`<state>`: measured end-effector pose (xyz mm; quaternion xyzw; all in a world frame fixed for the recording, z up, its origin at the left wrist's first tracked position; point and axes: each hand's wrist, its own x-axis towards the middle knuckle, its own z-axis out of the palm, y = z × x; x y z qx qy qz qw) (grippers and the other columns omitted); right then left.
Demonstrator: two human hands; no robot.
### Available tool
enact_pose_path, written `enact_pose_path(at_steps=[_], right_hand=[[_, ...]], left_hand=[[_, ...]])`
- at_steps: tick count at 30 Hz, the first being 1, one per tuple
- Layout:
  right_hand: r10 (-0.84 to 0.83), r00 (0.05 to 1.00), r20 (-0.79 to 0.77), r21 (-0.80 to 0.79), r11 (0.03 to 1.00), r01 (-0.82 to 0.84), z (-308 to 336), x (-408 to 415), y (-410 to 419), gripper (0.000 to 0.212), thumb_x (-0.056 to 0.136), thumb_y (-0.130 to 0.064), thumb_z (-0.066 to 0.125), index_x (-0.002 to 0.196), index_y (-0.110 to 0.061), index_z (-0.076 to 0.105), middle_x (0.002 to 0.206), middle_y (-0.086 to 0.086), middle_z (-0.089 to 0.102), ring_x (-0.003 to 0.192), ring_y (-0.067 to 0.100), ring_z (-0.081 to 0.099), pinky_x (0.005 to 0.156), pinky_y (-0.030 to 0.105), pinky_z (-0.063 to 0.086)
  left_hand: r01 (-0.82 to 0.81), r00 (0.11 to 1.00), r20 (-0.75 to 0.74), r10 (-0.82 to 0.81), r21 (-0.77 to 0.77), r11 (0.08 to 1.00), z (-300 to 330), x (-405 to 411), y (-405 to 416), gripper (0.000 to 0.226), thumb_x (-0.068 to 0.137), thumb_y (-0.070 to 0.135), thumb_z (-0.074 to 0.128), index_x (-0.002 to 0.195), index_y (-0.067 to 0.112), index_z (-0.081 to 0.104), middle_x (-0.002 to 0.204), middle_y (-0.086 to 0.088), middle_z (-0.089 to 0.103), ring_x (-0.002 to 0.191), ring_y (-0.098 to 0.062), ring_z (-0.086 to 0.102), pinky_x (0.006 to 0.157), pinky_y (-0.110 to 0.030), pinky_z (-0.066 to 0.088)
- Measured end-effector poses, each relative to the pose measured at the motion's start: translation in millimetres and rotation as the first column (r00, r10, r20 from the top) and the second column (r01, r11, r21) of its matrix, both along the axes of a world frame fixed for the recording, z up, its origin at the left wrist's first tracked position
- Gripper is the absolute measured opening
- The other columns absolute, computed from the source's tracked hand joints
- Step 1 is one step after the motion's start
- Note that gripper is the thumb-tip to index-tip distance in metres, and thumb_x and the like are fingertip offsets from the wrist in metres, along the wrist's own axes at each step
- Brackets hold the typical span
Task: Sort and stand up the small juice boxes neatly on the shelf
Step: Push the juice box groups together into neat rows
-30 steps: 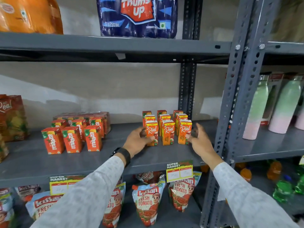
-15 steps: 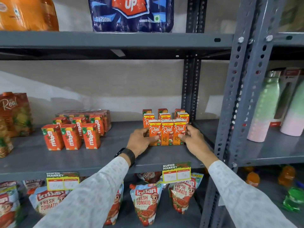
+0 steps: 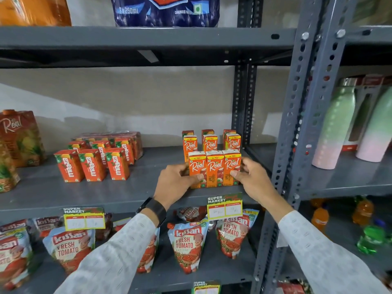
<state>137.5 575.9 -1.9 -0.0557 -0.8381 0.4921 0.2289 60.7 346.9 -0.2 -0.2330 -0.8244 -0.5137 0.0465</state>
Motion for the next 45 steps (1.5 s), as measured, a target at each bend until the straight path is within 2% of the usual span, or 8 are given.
enact_pose_path(at_steps=[11, 17, 24, 31, 34, 37, 42, 45], right_hand=[[-0.029, 1.0, 0.01, 0.02, 0.999, 0.028, -1.1, 15.4, -8.8, 0.033, 0.098, -0.022, 0.067, 0.13, -0.027, 0.059, 0.116, -0.016, 0.068, 0.106, -0.001, 0.064, 0.1, 0.038, 0.055], [-0.091, 0.992, -0.09, 0.025, 0.995, 0.094, 2.4, 26.6, -20.0, 0.084, 0.096, -0.037, 0.069, 0.162, -0.032, 0.018, 0.158, -0.009, 0.044, 0.144, 0.012, 0.042, 0.115, 0.047, 0.042], [-0.075, 0.901, -0.427, 0.462, 0.839, 0.289, 40.7, 32.5, -66.9, 0.075, 0.102, -0.043, 0.058, 0.163, -0.028, 0.017, 0.171, -0.005, 0.017, 0.158, 0.012, 0.005, 0.124, 0.043, 0.018], [0.242, 0.872, -0.425, 0.772, 0.6, 0.21, 56.3, -9.3, -191.9, 0.067, 0.098, -0.03, 0.065, 0.157, -0.017, 0.036, 0.165, 0.006, 0.03, 0.158, 0.024, 0.013, 0.128, 0.042, 0.015], [0.261, 0.89, -0.374, 0.702, 0.706, 0.089, 43.3, -31.8, -245.5, 0.066, 0.099, -0.028, 0.063, 0.158, -0.023, 0.035, 0.165, -0.002, 0.031, 0.156, 0.014, 0.015, 0.123, 0.02, 0.006], [0.208, 0.93, -0.304, 0.516, 0.856, -0.023, 27.1, -56.3, -288.4, 0.063, 0.1, -0.027, 0.063, 0.156, -0.03, 0.036, 0.158, -0.011, 0.041, 0.142, -0.003, 0.033, 0.112, 0.008, 0.021], [-0.043, 0.982, -0.184, 0.107, 0.992, 0.063, 9.1, -109.9, -312.3, 0.073, 0.092, -0.03, 0.075, 0.155, -0.022, 0.039, 0.156, 0.001, 0.047, 0.143, 0.017, 0.044, 0.116, 0.043, 0.04], [-0.049, 0.998, -0.037, -0.025, 0.999, 0.048, 4.2, -130.7, -308.7, 0.079, 0.09, -0.025, 0.079, 0.156, -0.023, 0.037, 0.155, 0.001, 0.047, 0.142, 0.02, 0.045, 0.112, 0.039, 0.042]], left_hand=[[-0.029, 0.999, -0.029, 0.029, -0.011, 1.0, 0.9, 17.2, -1.9, 0.044, 0.081, 0.046, 0.078, 0.119, 0.024, 0.069, 0.107, 0.011, 0.075, 0.09, -0.002, 0.07, 0.086, -0.029, 0.058], [-0.004, 0.999, -0.034, 0.005, 0.021, 1.0, 3.0, 25.7, -9.4, 0.062, 0.08, 0.046, 0.079, 0.135, 0.028, 0.056, 0.122, 0.012, 0.069, 0.102, -0.002, 0.066, 0.098, -0.036, 0.054], [-0.138, 0.942, -0.298, 0.156, 0.083, 0.987, 12.6, 24.5, -47.6, 0.073, 0.087, 0.054, 0.068, 0.15, 0.029, 0.041, 0.143, 0.002, 0.058, 0.125, -0.013, 0.057, 0.103, -0.041, 0.051], [-0.319, 0.768, -0.558, 0.314, 0.09, 0.943, 25.5, 4.6, -153.3, 0.053, 0.095, 0.033, 0.065, 0.145, 0.024, 0.049, 0.144, 0.001, 0.057, 0.129, -0.018, 0.054, 0.107, -0.034, 0.044], [-0.418, 0.728, -0.554, 0.404, 0.108, 0.902, 19.8, -10.1, -213.7, 0.042, 0.095, 0.029, 0.064, 0.137, 0.024, 0.058, 0.137, 0.0, 0.063, 0.123, -0.02, 0.058, 0.102, -0.031, 0.042], [-0.509, 0.697, -0.51, 0.504, 0.143, 0.849, 9.8, -34.6, -276.5, 0.037, 0.095, 0.033, 0.063, 0.132, 0.026, 0.062, 0.128, -0.002, 0.068, 0.116, -0.023, 0.063, 0.096, -0.041, 0.049], [-0.468, 0.868, -0.118, 0.483, 0.136, 0.873, 4.3, -96.1, -351.7, 0.074, 0.084, 0.039, 0.078, 0.147, 0.023, 0.043, 0.146, -0.004, 0.053, 0.13, -0.022, 0.052, 0.108, -0.044, 0.043], [-0.291, 0.955, 0.114, 0.275, 0.164, 0.942, 4.1, -122.0, -363.5, 0.094, 0.076, 0.038, 0.085, 0.153, 0.019, 0.033, 0.143, -0.007, 0.051, 0.129, -0.022, 0.052, 0.108, -0.043, 0.042]])
